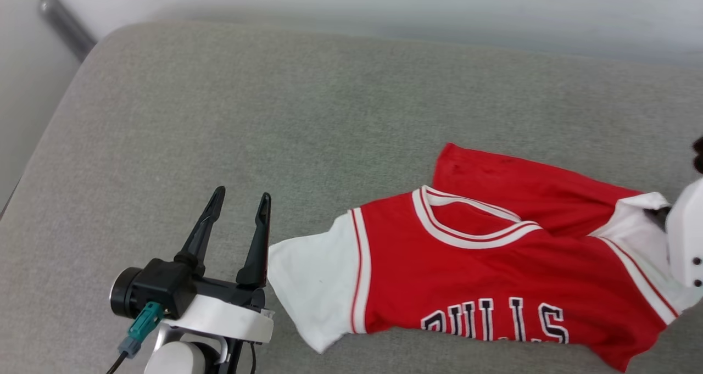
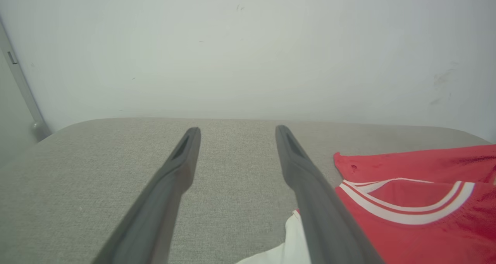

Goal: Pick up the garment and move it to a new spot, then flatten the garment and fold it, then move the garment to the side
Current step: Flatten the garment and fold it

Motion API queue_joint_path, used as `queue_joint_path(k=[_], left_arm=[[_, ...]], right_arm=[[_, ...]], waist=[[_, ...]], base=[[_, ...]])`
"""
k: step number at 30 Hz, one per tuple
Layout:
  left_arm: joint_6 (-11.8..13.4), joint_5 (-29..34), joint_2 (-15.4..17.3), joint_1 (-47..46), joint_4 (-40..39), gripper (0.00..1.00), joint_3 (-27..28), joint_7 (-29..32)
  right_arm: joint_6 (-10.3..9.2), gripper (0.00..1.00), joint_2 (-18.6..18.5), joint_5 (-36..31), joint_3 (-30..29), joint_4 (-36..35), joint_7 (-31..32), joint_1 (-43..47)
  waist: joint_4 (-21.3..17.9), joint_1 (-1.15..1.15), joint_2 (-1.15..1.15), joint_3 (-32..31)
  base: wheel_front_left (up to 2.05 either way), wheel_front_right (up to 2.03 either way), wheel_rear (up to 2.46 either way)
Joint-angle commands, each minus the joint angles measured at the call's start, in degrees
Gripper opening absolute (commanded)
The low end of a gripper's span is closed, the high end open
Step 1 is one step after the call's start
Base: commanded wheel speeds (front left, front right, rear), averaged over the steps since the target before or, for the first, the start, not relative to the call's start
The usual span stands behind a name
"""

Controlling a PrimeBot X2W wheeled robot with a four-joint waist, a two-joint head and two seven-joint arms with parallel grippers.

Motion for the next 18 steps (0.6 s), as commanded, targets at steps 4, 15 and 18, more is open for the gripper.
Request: queue_joint_path(k=[4,15,18], left_arm=[[-0.07,-0.25,0.31,1.29,-0.25,1.00,0.45,-0.15],[-0.07,-0.23,0.64,2.22,-0.34,1.00,0.00,-0.15],[-0.07,-0.07,0.77,2.38,-0.18,1.00,-0.01,-0.15]], right_arm=[[-0.04,0.00,-0.60,-0.47,-5.10,-2.28,-1.85,3.26],[-0.04,1.00,2.80,-8.91,-15.67,2.03,-5.54,16.15],[-0.04,1.00,4.51,-9.89,-15.45,3.27,-7.60,17.39]], waist=[[-2.65,0.00,0.00,-1.98],[-5.84,0.00,0.00,-2.83],[-6.62,0.00,0.00,-3.30]], base=[[0.00,0.00,0.00],[0.00,0.00,0.00],[0.00,0.00,0.00]])
